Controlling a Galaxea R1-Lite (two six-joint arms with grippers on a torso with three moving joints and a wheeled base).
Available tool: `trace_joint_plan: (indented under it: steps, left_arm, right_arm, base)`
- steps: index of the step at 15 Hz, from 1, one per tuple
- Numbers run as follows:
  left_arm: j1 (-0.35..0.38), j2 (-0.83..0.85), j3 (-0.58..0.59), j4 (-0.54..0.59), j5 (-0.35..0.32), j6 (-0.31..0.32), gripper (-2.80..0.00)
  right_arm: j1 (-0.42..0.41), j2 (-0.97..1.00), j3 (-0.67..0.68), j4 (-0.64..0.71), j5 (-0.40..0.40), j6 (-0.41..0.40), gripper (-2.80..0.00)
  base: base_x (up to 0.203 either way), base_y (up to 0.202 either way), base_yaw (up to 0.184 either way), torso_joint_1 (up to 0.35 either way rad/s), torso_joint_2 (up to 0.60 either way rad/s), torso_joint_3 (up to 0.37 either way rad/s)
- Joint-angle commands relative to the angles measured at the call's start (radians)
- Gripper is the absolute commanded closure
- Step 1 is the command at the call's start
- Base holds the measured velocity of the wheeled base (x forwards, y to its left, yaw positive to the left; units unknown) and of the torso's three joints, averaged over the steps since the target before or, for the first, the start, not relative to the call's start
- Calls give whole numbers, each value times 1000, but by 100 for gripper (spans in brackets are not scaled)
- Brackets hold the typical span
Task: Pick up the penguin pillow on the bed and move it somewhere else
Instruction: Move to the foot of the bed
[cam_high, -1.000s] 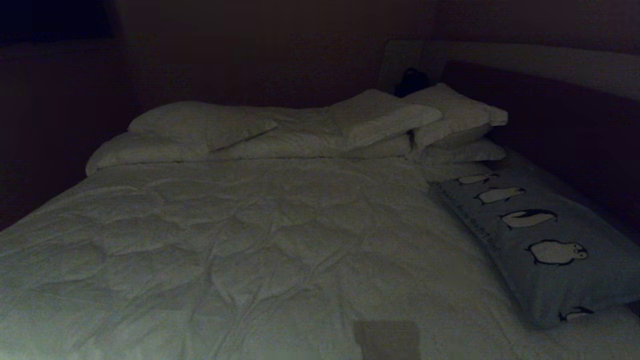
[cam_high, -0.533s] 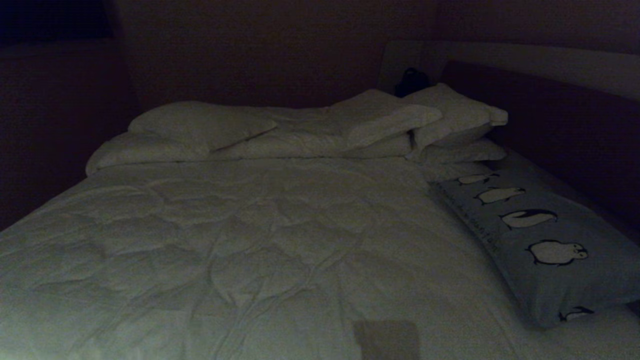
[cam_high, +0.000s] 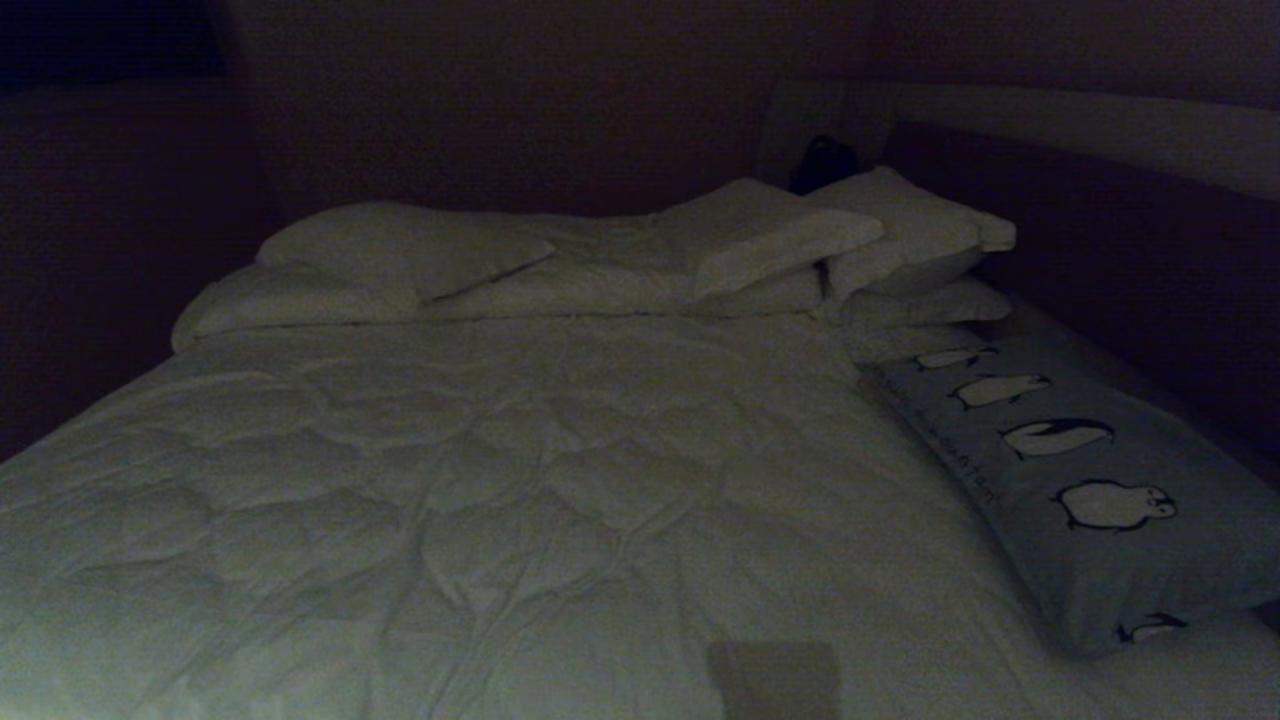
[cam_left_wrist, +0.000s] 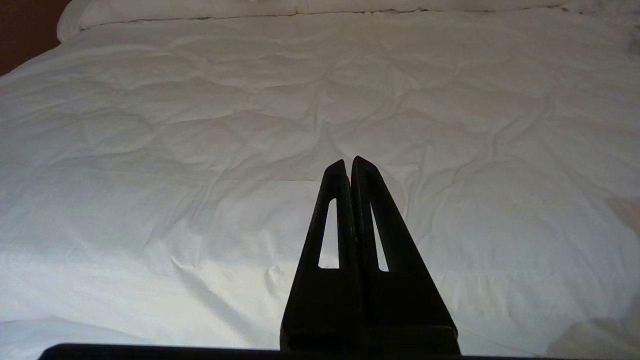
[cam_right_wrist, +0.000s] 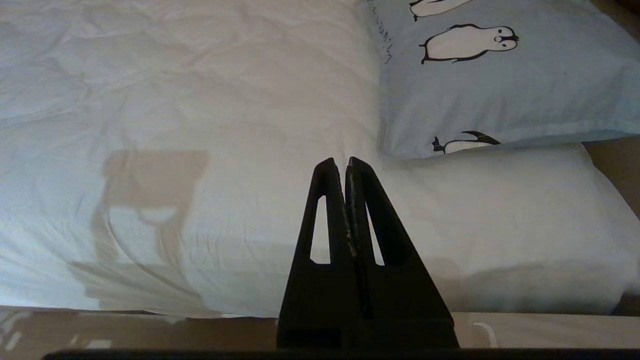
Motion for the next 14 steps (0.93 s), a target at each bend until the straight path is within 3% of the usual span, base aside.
trace_joint_plan:
  steps: [1, 14]
  left_arm:
    - [0, 0, 0, 0, 0, -1, 0]
    - [0, 0, 0, 0, 0, -1, 0]
  right_arm:
    - [0, 0, 0, 1, 0, 0, 0]
    - [0, 0, 0, 1, 0, -2, 0]
  base:
    - [0, 0, 0, 0, 0, 0]
    - [0, 0, 0, 0, 0, 0]
